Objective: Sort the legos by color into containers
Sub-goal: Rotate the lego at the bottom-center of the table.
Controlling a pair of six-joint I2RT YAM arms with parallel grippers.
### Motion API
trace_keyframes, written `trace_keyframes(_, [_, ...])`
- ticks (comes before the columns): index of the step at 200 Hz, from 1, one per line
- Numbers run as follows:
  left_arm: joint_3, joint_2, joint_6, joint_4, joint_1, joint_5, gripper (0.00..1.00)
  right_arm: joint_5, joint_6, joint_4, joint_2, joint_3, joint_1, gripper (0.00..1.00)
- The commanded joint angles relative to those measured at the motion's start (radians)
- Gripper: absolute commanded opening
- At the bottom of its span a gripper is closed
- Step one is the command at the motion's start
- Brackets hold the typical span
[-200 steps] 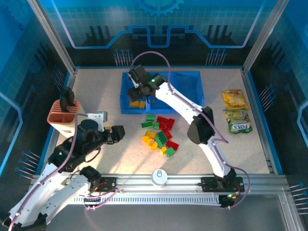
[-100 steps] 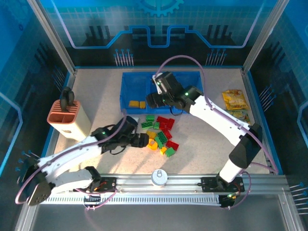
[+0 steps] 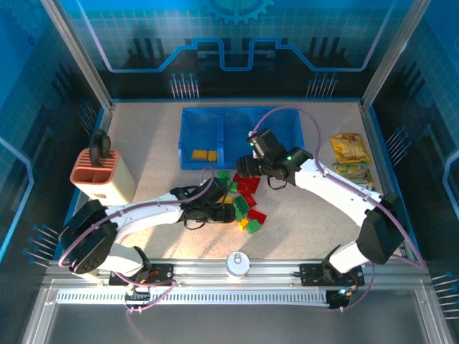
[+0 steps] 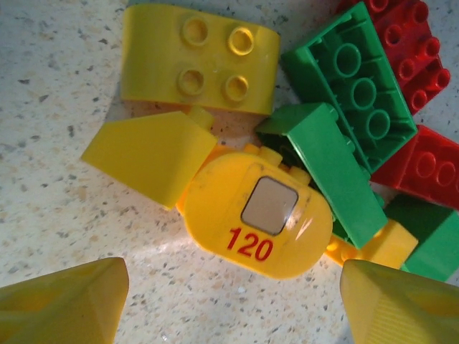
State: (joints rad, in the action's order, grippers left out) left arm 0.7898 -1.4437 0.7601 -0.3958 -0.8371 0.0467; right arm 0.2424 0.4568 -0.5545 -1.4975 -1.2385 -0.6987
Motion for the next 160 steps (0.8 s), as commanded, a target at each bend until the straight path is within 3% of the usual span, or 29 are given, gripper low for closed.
trace_keyframes(1, [0.061,-0.041,0.011,-0.013,-0.013,-0.006,0.78,-0.012,0.033,0.041,0.038,0.036,0.017,0.78])
trace_keyframes(57, [0.125,-0.139,0.0,-0.021,-0.026,-0.015,0.74,-0.017,0.049,0.063,0.1,0.127,0.052,0.78])
trace_keyframes(160, [0.161,-0.19,-0.03,-0.146,-0.042,0.118,0.59,-0.036,0.063,0.087,0.175,0.206,0.094,0.78])
